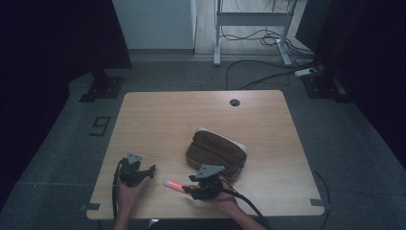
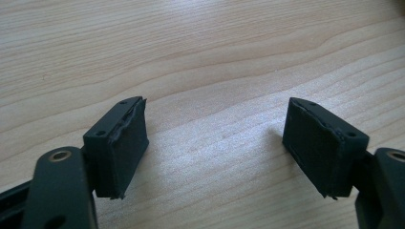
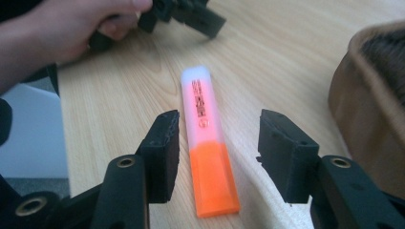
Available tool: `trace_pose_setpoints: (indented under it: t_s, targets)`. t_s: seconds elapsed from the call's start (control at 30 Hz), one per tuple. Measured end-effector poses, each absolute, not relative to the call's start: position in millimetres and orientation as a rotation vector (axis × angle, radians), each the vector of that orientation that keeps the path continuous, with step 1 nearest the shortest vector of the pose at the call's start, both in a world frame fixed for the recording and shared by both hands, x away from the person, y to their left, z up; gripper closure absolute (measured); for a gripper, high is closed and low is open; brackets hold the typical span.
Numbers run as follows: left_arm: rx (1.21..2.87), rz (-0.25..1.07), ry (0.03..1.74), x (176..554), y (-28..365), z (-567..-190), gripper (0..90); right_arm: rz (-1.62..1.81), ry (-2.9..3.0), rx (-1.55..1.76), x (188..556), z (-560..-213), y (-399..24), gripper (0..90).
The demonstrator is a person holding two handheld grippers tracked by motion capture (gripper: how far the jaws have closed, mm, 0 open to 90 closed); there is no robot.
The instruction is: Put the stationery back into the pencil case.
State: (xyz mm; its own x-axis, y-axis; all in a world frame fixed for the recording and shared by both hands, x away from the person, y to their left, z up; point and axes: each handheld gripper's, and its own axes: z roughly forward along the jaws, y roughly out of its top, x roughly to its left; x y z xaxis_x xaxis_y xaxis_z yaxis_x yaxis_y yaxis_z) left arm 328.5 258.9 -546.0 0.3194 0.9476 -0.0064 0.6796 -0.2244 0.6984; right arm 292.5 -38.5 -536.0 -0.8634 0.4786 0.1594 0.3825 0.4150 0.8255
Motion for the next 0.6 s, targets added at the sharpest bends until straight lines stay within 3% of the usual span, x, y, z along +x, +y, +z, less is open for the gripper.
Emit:
trace_pose_setpoints:
  t_s: [0.6]
  targets:
    - [1.99,0.575,1.431,328,259,-546,23.1,1.298,2.603,0.735,288,-551,-26,56.8]
